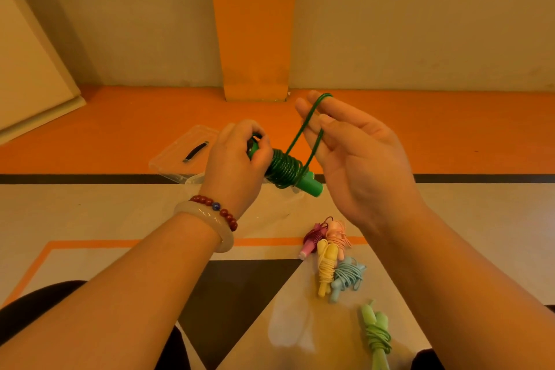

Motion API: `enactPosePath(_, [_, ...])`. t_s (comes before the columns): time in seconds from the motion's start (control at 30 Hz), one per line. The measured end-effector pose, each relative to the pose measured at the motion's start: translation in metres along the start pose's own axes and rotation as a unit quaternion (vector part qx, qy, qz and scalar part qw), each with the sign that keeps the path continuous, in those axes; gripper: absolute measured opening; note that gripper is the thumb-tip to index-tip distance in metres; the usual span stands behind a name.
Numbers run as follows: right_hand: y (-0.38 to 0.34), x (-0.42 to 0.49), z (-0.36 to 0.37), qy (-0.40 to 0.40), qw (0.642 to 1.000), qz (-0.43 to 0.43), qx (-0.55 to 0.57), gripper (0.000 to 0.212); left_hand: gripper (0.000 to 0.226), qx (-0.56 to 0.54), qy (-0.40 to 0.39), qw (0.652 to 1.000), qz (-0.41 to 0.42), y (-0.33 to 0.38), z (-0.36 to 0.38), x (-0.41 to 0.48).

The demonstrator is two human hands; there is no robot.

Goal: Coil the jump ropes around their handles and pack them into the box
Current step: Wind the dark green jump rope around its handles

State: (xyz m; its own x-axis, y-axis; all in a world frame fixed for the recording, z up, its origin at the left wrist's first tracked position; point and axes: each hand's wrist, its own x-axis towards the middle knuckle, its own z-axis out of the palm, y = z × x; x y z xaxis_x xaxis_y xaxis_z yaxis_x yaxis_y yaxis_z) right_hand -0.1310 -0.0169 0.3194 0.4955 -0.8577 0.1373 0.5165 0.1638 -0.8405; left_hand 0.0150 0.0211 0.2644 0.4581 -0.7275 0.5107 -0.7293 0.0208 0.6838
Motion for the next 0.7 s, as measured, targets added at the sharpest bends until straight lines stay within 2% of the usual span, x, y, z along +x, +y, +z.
enactPosePath(0.1, [-0.004,0.000,-0.002,-0.045,0.993,-0.002,-0.106,0.025,0.009,-0.020,-0.016,0.999,0.036,0.001,-0.001,-0.003])
enactPosePath(0.2, [-0.010,0.002,-0.003,-0.067,0.993,0.013,-0.096,0.026,0.012,-0.065,-0.033,0.997,0.017,0.006,-0.001,-0.007])
enactPosePath(0.33, [-0.007,0.004,-0.003,-0.029,0.995,0.017,-0.091,0.015,0.026,-0.132,-0.045,0.990,0.022,0.018,-0.004,-0.011])
enactPosePath(0.4, [-0.003,0.005,-0.005,-0.001,0.990,0.001,-0.143,0.010,0.033,-0.173,-0.072,0.982,0.024,0.027,-0.003,-0.016])
enactPosePath(0.5, [0.001,0.009,-0.009,-0.013,0.965,-0.029,-0.259,0.017,0.037,-0.204,-0.113,0.972,0.012,0.033,-0.001,-0.020])
enactPosePath(0.6, [0.000,0.011,-0.011,-0.053,0.959,-0.027,-0.276,0.018,0.044,-0.225,-0.120,0.967,-0.004,0.031,-0.002,-0.018])
enactPosePath(0.7, [0.002,0.011,-0.012,-0.057,0.955,-0.027,-0.288,0.023,0.048,-0.218,-0.116,0.969,0.011,0.032,-0.003,-0.019])
